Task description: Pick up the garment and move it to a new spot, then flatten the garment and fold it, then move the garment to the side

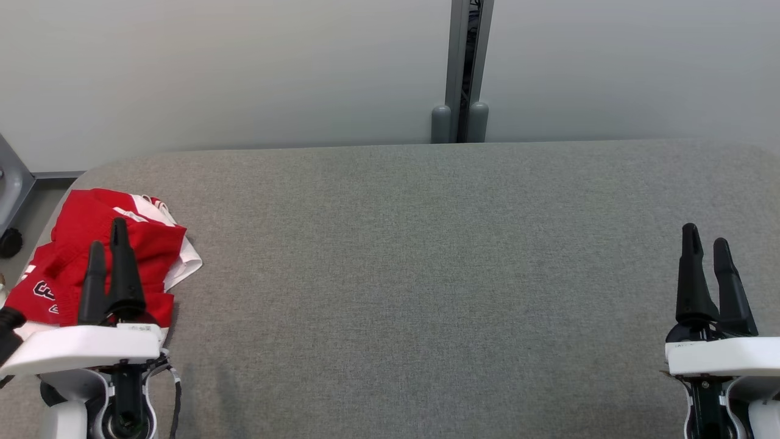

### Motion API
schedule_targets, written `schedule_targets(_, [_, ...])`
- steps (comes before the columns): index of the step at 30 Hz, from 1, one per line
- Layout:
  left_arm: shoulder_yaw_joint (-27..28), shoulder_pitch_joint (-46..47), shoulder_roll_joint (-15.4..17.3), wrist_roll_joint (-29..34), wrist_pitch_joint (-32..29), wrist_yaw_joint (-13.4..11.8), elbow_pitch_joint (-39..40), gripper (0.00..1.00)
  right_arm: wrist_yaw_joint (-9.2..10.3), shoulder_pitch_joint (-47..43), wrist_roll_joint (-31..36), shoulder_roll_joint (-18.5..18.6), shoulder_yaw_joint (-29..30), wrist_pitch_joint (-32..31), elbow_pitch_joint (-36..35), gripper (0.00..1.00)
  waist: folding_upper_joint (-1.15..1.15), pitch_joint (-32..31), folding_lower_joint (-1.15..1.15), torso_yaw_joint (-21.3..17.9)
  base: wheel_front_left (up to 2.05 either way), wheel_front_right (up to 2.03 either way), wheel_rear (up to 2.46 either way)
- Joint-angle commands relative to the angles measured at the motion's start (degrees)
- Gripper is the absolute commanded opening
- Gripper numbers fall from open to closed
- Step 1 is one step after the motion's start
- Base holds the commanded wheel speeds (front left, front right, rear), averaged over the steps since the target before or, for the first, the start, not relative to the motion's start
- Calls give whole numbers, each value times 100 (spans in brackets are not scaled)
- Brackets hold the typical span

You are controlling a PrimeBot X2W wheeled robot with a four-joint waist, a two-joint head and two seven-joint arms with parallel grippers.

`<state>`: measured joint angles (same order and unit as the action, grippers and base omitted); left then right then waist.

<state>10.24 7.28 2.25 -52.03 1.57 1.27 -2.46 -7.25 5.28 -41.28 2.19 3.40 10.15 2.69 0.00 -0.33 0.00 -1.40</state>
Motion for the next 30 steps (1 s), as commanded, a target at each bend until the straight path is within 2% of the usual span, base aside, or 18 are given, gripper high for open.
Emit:
schedule_targets(1, [-160, 8, 49, 334, 75, -96, 211, 100, -28, 91, 265, 52, 45, 62, -114, 100, 0, 6, 0, -8, 0, 0, 0])
schedule_targets(16, [-1380, -181, 55, 2503, 429, -731, 358, 100, -31, 76, 1821, 63, -80, 184, 37, 100, 0, 24, 0, -156, 0, 0, 0])
schedule_targets(20, [-1633, -261, 59, 2821, 517, -957, 225, 100, -32, 60, 2160, 66, -141, 211, 67, 100, 0, 20, 0, -192, 0, 0, 0])
schedule_targets(30, [-2038, -346, 68, 3362, 698, -1228, -123, 100, -32, -25, 2707, 71, -243, 277, 281, 100, 0, -8, 0, -231, 0, 0, 0])
